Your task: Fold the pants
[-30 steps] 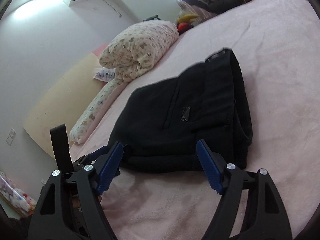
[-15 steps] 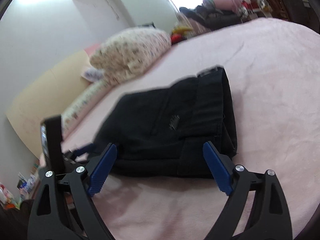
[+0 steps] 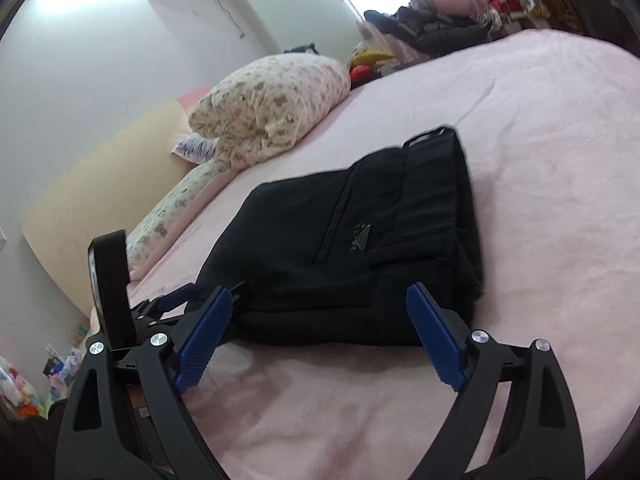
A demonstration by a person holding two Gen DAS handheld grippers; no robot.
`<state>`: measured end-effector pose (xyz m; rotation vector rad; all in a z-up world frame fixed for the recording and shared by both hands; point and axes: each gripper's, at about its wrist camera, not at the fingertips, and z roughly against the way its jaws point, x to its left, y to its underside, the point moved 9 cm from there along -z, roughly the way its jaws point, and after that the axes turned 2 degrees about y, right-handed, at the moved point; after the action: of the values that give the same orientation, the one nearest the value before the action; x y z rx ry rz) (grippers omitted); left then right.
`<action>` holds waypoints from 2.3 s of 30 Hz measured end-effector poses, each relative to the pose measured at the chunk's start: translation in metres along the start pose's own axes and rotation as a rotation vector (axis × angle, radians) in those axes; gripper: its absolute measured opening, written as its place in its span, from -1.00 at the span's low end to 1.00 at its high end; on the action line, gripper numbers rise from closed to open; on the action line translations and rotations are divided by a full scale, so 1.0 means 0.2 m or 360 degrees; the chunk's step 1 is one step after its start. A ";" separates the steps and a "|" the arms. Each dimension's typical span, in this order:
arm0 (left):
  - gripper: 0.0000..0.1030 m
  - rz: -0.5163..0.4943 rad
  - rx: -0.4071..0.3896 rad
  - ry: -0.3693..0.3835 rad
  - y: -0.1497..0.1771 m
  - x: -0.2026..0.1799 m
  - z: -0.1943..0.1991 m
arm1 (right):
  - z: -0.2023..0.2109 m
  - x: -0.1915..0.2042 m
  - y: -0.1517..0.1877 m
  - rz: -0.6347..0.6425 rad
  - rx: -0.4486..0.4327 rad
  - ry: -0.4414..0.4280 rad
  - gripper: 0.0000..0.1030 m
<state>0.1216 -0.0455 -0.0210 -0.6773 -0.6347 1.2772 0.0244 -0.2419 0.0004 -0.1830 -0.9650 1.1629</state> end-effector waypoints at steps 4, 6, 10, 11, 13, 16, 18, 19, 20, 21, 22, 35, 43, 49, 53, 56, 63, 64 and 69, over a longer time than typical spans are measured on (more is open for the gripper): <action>0.96 -0.0023 -0.0080 -0.0020 0.02 0.04 0.12 | 0.15 0.05 -0.02 0.0158 -0.0134 0.0148 0.77; 0.96 -0.0074 -0.0131 -0.0066 0.06 0.07 0.20 | 0.18 0.09 -0.01 0.0243 -0.0177 0.0241 0.85; 0.96 -0.0162 -0.0168 -0.0104 0.15 0.09 0.31 | 0.25 0.20 0.05 0.0401 -0.0233 0.0399 0.96; 0.96 -0.0182 -0.0178 -0.0113 0.19 0.10 0.34 | 0.26 0.22 0.09 0.0419 -0.0237 0.0432 0.96; 0.96 -0.0198 -0.0202 -0.0115 0.23 0.11 0.38 | 0.29 0.23 0.16 0.0412 -0.0242 0.0483 0.97; 0.96 -0.0184 -0.0219 -0.0107 0.29 0.11 0.43 | 0.30 0.21 0.25 0.0358 -0.0214 0.0566 0.97; 0.96 -0.0127 -0.0181 -0.0084 0.34 0.14 0.42 | 0.30 0.20 0.29 0.0340 -0.0206 0.0614 0.97; 0.96 -0.0099 -0.0159 -0.0063 0.37 0.14 0.42 | 0.31 0.20 0.31 0.0342 -0.0207 0.0639 0.97; 0.96 -0.0080 -0.0141 -0.0040 0.39 0.15 0.41 | 0.32 0.20 0.33 0.0348 -0.0209 0.0669 0.97; 0.96 -0.0061 -0.0125 -0.0020 0.41 0.15 0.41 | 0.32 0.20 0.35 0.0357 -0.0207 0.0695 0.97; 0.96 -0.0042 -0.0111 -0.0007 0.42 0.16 0.40 | 0.31 0.20 0.37 0.0374 -0.0205 0.0720 0.97; 0.96 0.0043 -0.0116 -0.0068 0.50 0.27 0.40 | 0.20 0.29 0.49 0.0470 -0.0190 0.0806 0.97; 0.96 0.0070 -0.0123 -0.0070 0.50 0.30 0.40 | 0.16 0.30 0.51 0.0464 -0.0185 0.0826 0.97; 0.96 0.0061 -0.0137 -0.0066 0.49 0.29 0.40 | 0.16 0.29 0.51 0.0460 -0.0200 0.0839 0.97; 0.96 0.0031 -0.0109 -0.0064 0.51 0.27 0.39 | 0.17 0.29 0.51 0.0457 -0.0209 0.0846 0.97; 0.96 0.0017 -0.0117 -0.0069 0.50 0.26 0.39 | 0.17 0.29 0.51 0.0451 -0.0211 0.0851 0.97; 0.96 0.0004 -0.0114 -0.0048 0.50 0.25 0.39 | 0.17 0.28 0.50 0.0442 -0.0220 0.0848 0.97; 0.96 0.0003 -0.0114 -0.0045 0.50 0.25 0.39 | 0.17 0.28 0.50 0.0441 -0.0221 0.0849 0.97; 0.96 -0.0010 -0.0115 -0.0037 0.51 0.23 0.39 | 0.17 0.28 0.50 0.0441 -0.0222 0.0850 0.97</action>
<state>0.0071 0.0240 -0.0446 -0.7204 -0.7042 1.2624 -0.0662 -0.1641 -0.0060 -0.7203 -0.5534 1.2104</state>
